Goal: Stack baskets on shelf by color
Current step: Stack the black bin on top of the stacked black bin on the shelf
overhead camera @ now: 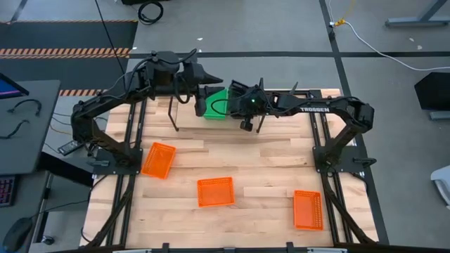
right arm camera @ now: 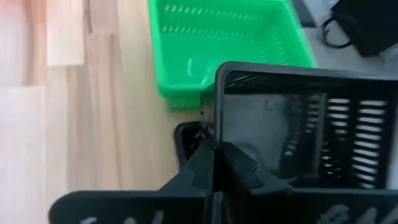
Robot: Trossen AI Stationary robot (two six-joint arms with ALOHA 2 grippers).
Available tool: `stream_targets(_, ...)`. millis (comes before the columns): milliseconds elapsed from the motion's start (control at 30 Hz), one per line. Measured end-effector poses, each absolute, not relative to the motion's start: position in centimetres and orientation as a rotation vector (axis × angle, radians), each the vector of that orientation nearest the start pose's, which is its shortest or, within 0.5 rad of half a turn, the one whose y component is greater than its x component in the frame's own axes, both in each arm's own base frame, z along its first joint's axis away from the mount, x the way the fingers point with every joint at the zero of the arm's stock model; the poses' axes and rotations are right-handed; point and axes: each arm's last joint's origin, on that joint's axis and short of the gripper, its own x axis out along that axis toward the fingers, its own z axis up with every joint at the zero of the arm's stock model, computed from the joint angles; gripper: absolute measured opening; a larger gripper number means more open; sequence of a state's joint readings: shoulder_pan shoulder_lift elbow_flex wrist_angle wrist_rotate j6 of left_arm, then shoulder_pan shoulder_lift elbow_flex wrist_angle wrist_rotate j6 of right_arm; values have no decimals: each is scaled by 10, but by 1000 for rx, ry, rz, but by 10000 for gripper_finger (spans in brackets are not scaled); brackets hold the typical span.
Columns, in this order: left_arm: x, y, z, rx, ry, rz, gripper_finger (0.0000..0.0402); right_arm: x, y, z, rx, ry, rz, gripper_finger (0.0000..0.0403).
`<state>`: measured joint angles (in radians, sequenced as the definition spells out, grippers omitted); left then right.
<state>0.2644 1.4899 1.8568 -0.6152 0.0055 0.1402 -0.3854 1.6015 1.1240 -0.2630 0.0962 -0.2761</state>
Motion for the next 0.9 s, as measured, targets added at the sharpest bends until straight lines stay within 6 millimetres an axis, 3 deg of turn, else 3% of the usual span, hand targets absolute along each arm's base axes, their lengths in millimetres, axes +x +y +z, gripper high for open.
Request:
stream_targets(500,289,78,485,96,286,239,117,318,-121,287,-305,959,-326,11)
stream_targets(633,289,78,484,77,288,241,117,320,-121,281,-294,986,-312,11)
stream_targets(900,290,71,482,78,306,215,117,336,-128,233,-274,1141,-274,11)
